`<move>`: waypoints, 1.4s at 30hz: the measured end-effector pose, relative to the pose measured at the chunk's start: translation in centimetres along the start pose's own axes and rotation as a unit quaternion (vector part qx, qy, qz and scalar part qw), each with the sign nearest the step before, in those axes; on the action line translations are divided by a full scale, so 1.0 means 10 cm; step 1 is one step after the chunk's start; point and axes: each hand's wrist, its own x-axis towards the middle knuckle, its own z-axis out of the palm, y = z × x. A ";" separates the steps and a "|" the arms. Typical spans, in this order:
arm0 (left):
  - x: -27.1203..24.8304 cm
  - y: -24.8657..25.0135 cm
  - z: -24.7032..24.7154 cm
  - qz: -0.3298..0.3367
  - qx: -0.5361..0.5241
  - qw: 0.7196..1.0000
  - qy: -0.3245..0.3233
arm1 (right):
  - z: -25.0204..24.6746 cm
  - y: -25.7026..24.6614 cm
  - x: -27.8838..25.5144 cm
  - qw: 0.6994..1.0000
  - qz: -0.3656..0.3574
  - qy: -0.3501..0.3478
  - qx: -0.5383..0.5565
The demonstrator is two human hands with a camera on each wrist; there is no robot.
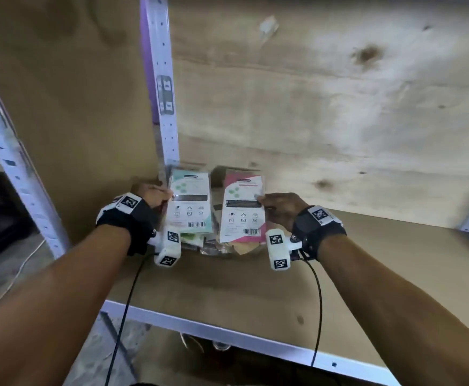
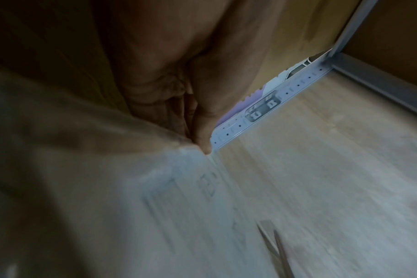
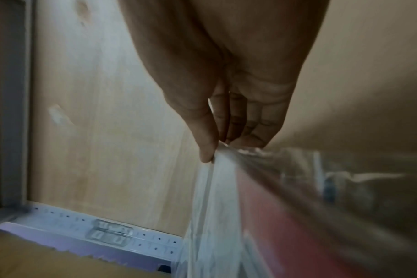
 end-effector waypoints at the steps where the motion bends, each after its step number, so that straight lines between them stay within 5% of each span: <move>1: 0.08 -0.06 0.01 -0.006 0.013 1.000 0.018 | 0.05 0.02 0.08 1.000 0.007 0.001 -0.006; 8: 0.24 -0.31 0.14 0.016 0.081 0.993 0.083 | 0.26 0.20 0.40 0.992 -0.049 0.078 -0.086; 14: -0.04 -0.27 0.03 -0.008 0.185 0.982 0.034 | 0.26 0.27 0.21 0.993 -0.064 0.048 -0.093; 22: -1.01 0.20 -0.12 0.154 0.200 0.966 0.062 | 0.03 0.17 -0.86 0.980 -0.035 -0.041 -0.192; 33: -2.76 0.26 0.21 0.258 0.152 0.952 -0.070 | -0.65 0.38 -2.61 0.975 -0.134 0.032 -0.176; 42: -3.70 -0.34 0.84 0.213 0.083 0.947 -0.224 | -1.00 1.16 -3.43 0.969 -0.120 0.063 -0.206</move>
